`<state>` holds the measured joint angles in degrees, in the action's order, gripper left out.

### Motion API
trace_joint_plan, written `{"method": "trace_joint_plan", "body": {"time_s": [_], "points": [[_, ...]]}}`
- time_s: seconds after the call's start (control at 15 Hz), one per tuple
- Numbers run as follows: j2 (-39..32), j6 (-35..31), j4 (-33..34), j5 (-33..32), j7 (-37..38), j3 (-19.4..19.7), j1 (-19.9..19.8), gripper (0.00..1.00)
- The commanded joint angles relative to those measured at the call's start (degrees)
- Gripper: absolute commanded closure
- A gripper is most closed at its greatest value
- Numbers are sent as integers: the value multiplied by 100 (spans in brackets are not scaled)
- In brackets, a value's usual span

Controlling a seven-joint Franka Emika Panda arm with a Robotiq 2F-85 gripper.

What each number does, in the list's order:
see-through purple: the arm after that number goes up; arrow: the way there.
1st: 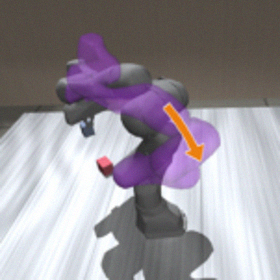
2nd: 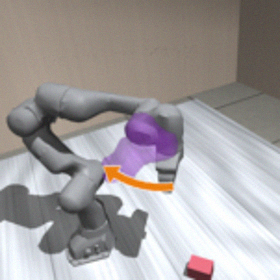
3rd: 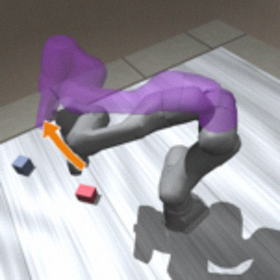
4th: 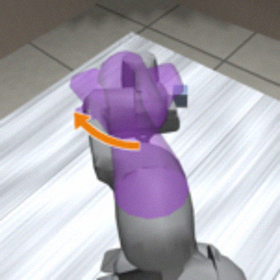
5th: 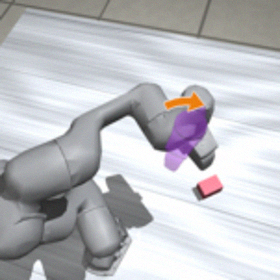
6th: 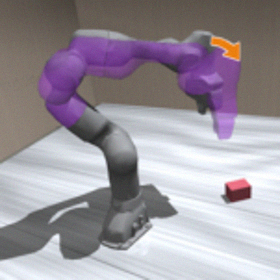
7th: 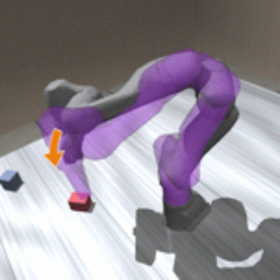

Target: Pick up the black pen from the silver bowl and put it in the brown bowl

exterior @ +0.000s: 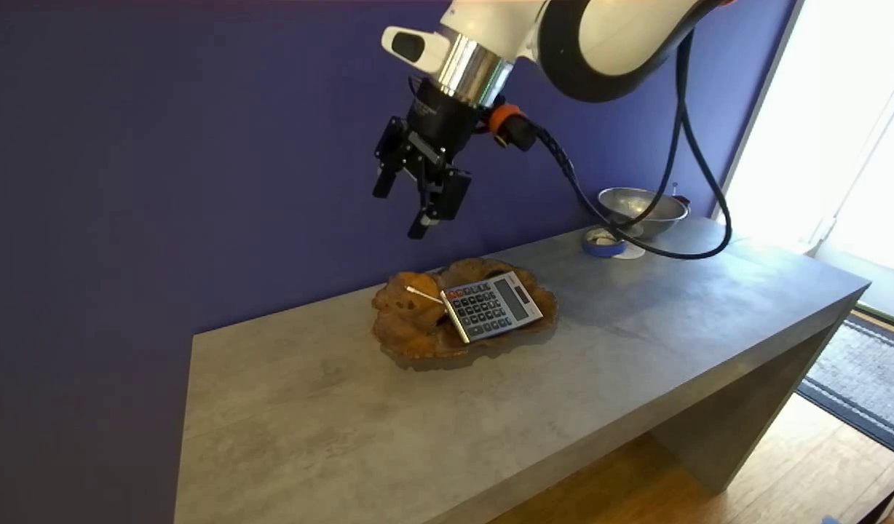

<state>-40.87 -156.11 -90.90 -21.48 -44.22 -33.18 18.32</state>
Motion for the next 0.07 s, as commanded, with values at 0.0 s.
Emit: {"method": "trace_joint_plan", "body": {"time_s": [0.0], "points": [[132, -270, -235, 246, -192, -29, 35, 0]]}}
